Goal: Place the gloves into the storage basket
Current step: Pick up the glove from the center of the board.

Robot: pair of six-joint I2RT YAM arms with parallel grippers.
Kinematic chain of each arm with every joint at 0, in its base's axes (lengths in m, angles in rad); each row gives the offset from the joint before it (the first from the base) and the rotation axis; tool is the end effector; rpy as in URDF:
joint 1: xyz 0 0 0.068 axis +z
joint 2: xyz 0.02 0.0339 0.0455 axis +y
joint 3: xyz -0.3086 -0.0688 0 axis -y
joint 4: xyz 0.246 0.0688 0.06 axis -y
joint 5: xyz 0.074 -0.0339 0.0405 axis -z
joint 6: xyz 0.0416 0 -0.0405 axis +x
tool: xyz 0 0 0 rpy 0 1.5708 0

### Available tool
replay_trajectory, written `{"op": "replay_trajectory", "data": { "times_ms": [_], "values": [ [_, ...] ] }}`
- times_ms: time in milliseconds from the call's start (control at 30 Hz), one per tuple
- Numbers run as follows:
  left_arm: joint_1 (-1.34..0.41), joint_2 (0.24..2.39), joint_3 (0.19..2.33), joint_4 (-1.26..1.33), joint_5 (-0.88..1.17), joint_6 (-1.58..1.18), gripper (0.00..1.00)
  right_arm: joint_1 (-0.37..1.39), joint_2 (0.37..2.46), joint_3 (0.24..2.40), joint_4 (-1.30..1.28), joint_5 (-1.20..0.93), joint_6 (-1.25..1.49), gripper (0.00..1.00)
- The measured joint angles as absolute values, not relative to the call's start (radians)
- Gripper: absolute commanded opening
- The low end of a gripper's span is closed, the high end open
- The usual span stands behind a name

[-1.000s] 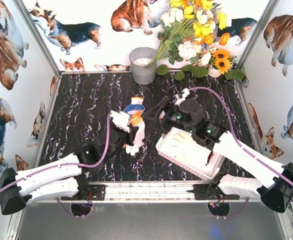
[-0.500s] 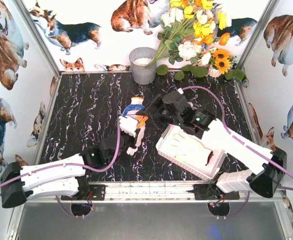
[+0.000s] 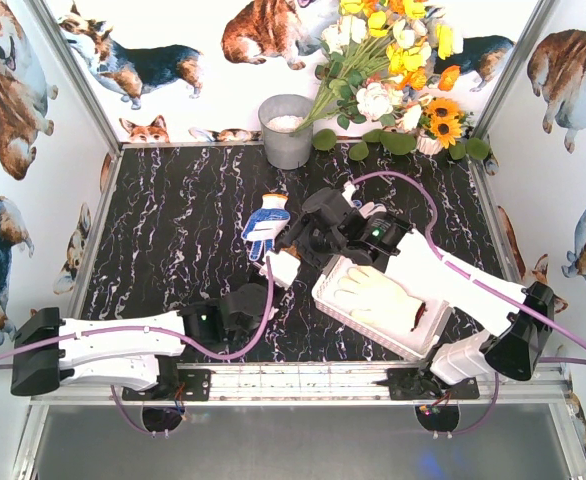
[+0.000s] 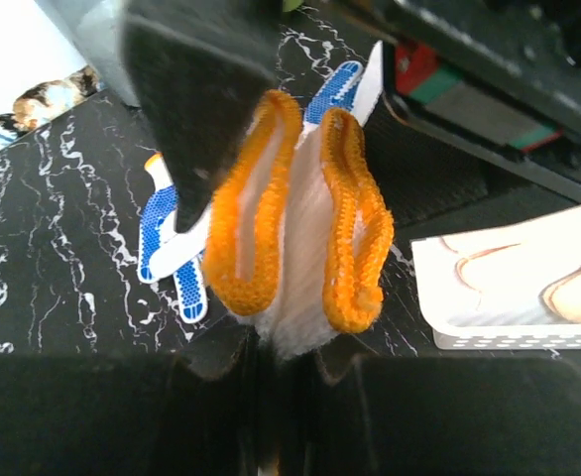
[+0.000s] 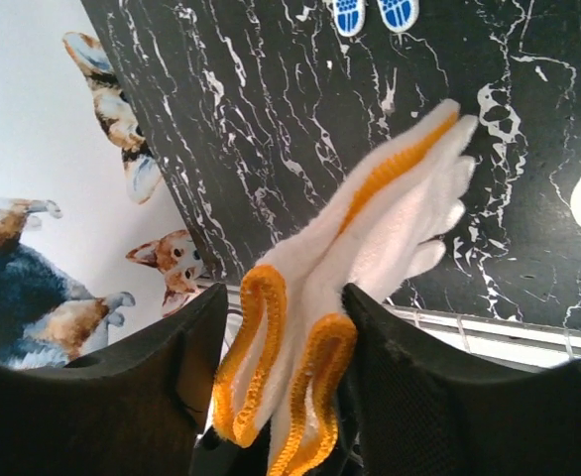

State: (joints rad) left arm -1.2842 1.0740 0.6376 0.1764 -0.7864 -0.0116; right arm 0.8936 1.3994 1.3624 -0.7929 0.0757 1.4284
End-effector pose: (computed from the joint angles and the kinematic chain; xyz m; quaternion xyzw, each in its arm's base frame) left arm 0.0908 -0.2038 0.3086 0.2473 0.7278 -0.0976 0.6322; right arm 0.1863 0.2267 0.3832 0.2593 0.8948 0.3178 0.1765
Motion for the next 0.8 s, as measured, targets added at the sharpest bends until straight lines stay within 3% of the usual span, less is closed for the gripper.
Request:
{"op": "replay_trajectory", "data": {
  "times_ms": [233, 300, 467, 500, 533, 633, 700, 767, 800],
  "values": [
    [-1.298, 1.086, 0.638, 0.211, -0.862, 0.005, 0.00, 0.912, 1.405, 1.363, -0.812, 0.091, 1.415, 0.46],
    [-1.300, 1.089, 0.638, 0.220, -0.872, 0.006, 0.00, 0.915, 1.408, 1.363, -0.812, 0.091, 1.415, 0.37],
    [-1.310, 1.101, 0.638, 0.226, -0.884, 0.014, 0.00, 0.920, 1.416, 1.363, -0.811, 0.096, 1.407, 0.00],
    [-1.311, 1.103, 0.638, 0.226, -0.887, 0.017, 0.00, 0.920, 1.416, 1.363, -0.811, 0.100, 1.407, 0.00],
    [-1.312, 1.105, 0.638, 0.226, -0.889, 0.019, 0.07, 0.921, 1.416, 1.363, -0.811, 0.104, 1.404, 0.00],
    [-1.312, 1.106, 0.638, 0.224, -0.886, 0.019, 0.57, 0.921, 1.416, 1.363, -0.811, 0.117, 1.386, 0.00],
    [-1.315, 1.102, 0.638, 0.219, -0.876, 0.007, 0.80, 0.923, 1.416, 1.364, -0.810, 0.136, 1.370, 0.00],
    [-1.317, 1.085, 0.637, 0.207, -0.862, -0.007, 0.99, 0.923, 1.416, 1.364, -0.810, 0.160, 1.350, 0.00],
    [-1.317, 1.072, 0.637, 0.197, -0.850, -0.014, 1.00, 0.921, 1.416, 1.364, -0.809, 0.171, 1.337, 0.00]
  ]
}}
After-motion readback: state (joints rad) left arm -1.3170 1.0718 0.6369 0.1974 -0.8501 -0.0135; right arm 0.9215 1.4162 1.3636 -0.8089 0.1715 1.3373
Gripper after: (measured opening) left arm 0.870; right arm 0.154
